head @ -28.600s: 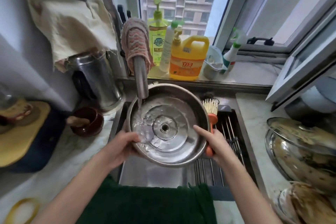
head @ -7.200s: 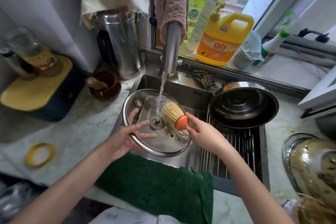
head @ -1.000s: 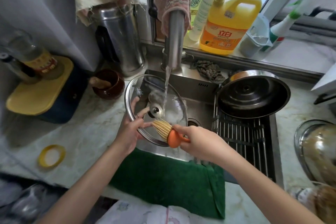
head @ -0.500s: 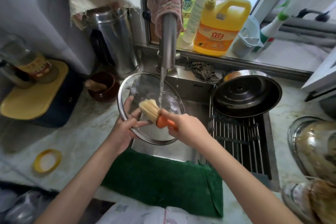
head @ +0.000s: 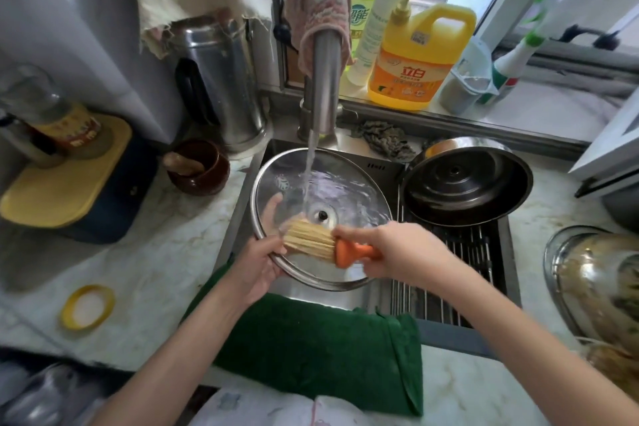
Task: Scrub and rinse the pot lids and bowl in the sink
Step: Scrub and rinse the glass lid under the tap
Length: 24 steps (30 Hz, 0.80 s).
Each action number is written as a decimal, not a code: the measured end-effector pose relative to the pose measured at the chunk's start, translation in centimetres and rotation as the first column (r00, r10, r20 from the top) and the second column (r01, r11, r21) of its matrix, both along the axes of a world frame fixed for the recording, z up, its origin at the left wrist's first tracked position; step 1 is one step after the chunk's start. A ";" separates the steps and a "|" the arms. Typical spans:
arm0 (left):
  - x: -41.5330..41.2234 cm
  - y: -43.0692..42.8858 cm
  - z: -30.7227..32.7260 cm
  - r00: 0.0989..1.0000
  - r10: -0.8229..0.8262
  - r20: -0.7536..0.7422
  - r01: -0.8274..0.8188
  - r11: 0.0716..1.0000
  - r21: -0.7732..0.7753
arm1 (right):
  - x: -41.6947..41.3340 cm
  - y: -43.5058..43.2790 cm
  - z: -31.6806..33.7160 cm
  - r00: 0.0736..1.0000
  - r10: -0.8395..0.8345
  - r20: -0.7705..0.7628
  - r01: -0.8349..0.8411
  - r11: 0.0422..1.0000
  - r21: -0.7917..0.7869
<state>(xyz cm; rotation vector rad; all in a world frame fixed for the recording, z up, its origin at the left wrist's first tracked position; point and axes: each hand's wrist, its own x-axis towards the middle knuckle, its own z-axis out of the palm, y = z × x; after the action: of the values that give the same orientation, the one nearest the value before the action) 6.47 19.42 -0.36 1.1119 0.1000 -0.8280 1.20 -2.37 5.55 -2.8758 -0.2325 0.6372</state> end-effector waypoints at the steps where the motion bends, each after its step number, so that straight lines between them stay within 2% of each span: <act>1: 0.1 0.0 0.2 0.999 -0.040 0.023 0.040 0.999 0.005 | 0.1 -1.2 0.0 1.000 -0.031 0.000 0.031 0.996 -0.086; 4: 0.6 -0.4 0.8 0.989 -0.114 0.098 0.110 0.993 0.043 | 1.3 -2.9 -1.2 0.979 -0.182 0.091 0.195 0.966 -0.172; 7: 0.9 -0.5 1.4 0.982 -0.139 0.130 0.131 0.989 0.066 | 1.8 -1.2 -3.0 0.944 -0.235 0.231 0.264 0.959 -0.105; 9: 0.9 -0.4 1.6 0.981 -0.147 0.124 0.137 0.987 0.086 | 1.7 0.5 -3.9 0.932 -0.205 0.300 0.211 0.977 0.013; 11: 0.7 -0.2 1.4 0.979 -0.155 0.134 0.144 0.986 0.088 | 1.8 1.2 -4.2 0.912 -0.107 0.395 0.082 0.993 0.081; 14: 0.6 0.2 0.9 0.989 -0.119 0.093 0.115 0.992 0.048 | 3.2 0.4 -4.6 0.874 -0.028 0.485 0.034 0.999 -0.003; 16: 0.5 0.4 0.5 0.997 -0.080 0.011 0.080 0.997 -0.012 | 4.1 -0.4 -3.8 0.910 -0.073 0.407 0.121 0.988 -0.092; 19: -0.5 0.0 1.2 0.999 -0.021 -0.050 0.018 0.997 -0.069 | 4.9 -2.2 -1.6 0.966 -0.134 0.219 0.201 0.927 -0.318; 21: -1.2 -0.7 2.5 0.997 0.056 -0.060 -0.059 0.997 -0.054 | 4.4 -3.0 0.3 0.991 -0.114 0.063 0.130 0.914 -0.385; 24: -1.4 -1.0 2.5 0.991 0.104 -0.088 -0.112 0.990 -0.082 | 2.4 -2.4 2.1 0.982 0.009 -0.187 -0.063 0.958 -0.281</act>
<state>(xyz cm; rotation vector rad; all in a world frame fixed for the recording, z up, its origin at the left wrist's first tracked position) 5.04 18.47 2.13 0.9813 0.1908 -0.7749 3.56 -4.81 7.67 -3.0621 -0.1788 1.0147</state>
